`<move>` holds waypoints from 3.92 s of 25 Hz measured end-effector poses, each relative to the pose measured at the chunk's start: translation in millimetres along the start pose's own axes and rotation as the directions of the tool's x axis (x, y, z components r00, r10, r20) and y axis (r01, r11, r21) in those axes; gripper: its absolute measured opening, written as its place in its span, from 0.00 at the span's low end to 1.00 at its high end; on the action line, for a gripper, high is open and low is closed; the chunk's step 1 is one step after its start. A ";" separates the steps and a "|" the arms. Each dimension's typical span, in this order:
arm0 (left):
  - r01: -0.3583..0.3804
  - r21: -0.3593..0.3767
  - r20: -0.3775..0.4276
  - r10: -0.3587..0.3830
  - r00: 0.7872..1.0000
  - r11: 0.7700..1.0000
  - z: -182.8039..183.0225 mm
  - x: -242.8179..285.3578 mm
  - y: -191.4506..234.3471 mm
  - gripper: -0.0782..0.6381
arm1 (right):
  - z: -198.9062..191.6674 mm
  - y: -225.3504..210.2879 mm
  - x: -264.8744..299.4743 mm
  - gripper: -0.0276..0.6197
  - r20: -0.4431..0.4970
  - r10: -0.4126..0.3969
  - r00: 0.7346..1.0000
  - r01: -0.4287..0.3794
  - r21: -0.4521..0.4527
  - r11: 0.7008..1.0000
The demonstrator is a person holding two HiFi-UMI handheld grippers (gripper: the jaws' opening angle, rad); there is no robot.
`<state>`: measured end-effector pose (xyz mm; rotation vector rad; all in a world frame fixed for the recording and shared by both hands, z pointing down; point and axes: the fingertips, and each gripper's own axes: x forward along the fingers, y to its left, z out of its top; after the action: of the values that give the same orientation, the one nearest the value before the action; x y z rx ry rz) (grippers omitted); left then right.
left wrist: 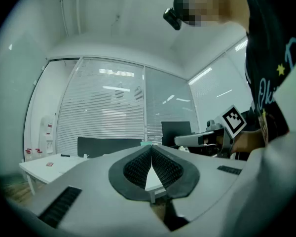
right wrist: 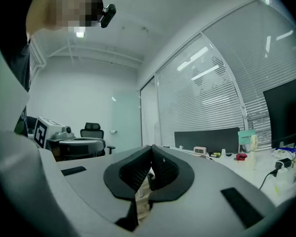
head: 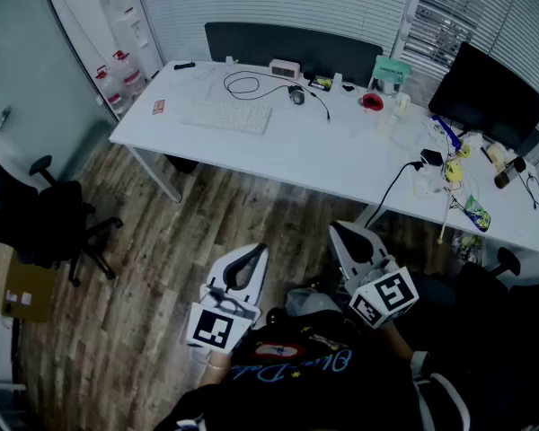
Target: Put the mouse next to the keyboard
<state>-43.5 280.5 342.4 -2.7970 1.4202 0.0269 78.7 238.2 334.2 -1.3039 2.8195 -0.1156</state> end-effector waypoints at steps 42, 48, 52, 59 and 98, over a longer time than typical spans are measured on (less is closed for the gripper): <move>0.062 -0.051 -0.017 -0.062 0.998 0.997 -13.1 28.3 13.7 0.11 | -13.0 -34.2 5.6 0.24 -0.070 -0.124 0.990 0.127 0.045 0.991; 0.089 -0.056 -0.041 -0.091 0.995 0.994 -19.7 69.8 25.8 0.11 | -20.3 -70.2 22.9 0.24 -0.091 -0.140 0.986 0.147 0.078 0.986; 0.085 -0.045 -0.061 -0.087 0.994 0.995 -20.7 97.8 45.3 0.11 | -16.7 -95.4 54.6 0.25 -0.076 -0.123 0.990 0.129 0.082 0.988; 0.055 -0.017 -0.081 -0.056 0.995 0.998 -25.4 153.4 88.3 0.11 | -23.0 -143.9 111.5 0.27 -0.067 -0.093 0.993 0.099 0.096 0.991; 0.092 -0.017 -0.120 -0.093 0.988 0.996 -53.4 350.5 228.1 0.11 | -63.5 -299.4 299.3 0.37 -0.193 -0.135 0.972 0.147 0.048 0.988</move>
<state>-20.2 -137.6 390.4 -2.9158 1.3129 -0.1371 108.3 -179.6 422.2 -1.5574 2.8439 -0.3467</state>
